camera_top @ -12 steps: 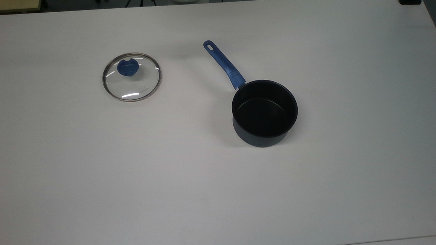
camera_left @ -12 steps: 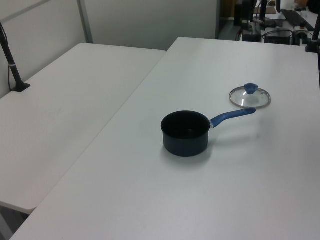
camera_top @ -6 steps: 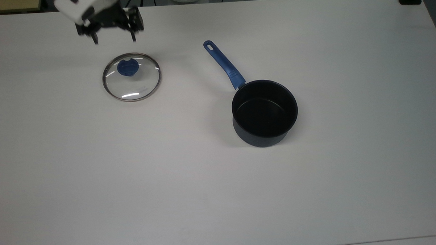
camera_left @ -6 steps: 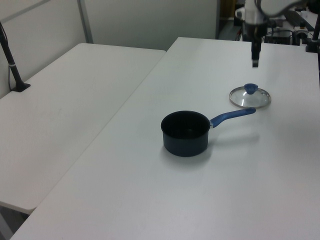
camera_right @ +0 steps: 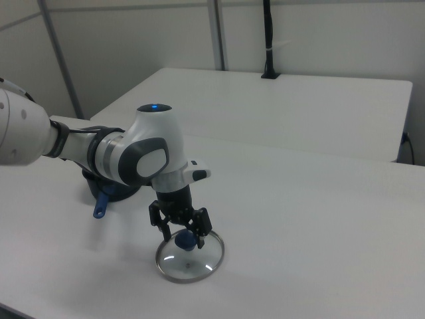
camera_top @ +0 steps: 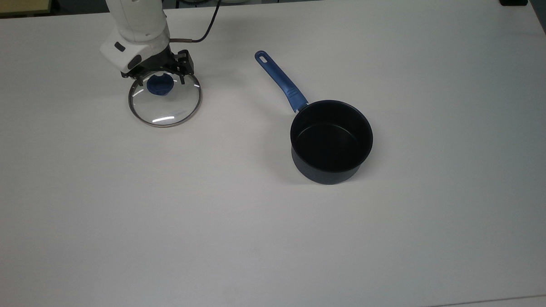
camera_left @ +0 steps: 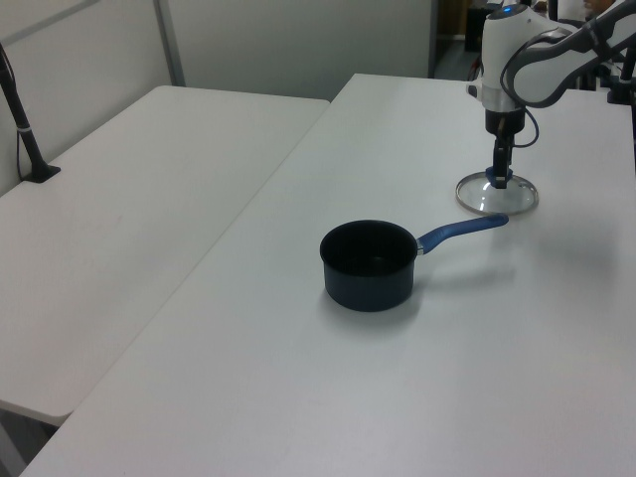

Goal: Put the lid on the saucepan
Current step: 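Move the gripper down over the glass lid's blue knob, then close the gripper on the blue knob of the glass lid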

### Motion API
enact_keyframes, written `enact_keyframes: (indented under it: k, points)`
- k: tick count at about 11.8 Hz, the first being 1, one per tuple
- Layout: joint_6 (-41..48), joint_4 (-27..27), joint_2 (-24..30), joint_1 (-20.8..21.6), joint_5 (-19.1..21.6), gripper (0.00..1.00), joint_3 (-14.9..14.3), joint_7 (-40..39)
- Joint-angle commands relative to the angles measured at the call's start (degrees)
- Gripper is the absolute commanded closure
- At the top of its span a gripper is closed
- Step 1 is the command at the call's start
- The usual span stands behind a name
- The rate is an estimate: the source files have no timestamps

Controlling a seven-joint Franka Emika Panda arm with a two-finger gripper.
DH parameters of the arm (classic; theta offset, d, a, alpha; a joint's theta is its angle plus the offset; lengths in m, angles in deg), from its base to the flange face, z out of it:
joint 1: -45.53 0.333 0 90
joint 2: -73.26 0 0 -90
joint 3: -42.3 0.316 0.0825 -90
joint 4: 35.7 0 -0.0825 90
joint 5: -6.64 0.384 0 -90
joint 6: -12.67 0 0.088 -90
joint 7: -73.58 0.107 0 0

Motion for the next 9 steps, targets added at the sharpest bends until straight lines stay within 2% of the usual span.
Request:
enact_keyframes:
  k: [1, 2, 3, 4, 6, 7, 9]
  points:
    - [-2.2, 0.1, -0.2, 0.5, -0.8, 0.0, -0.3, 1.8]
    - [-2.3, 0.1, -0.4, 0.6, -0.8, 0.0, -0.3, 2.8]
    - [-2.3, 0.0, -0.4, 0.7, -0.8, 0.13, -0.2, 3.7]
    - [-2.2, 0.0, -0.4, 1.1, -0.8, 0.18, -0.2, 3.8]
    - [-2.6, -0.1, -1.5, 1.2, -0.8, 0.18, -0.1, 4.6]
    - [-2.8, -0.2, -1.3, 1.2, -0.8, 0.26, -0.1, 5.0]
    - [-2.6, -0.2, -1.1, 1.2, -0.8, 0.33, -0.1, 5.1]
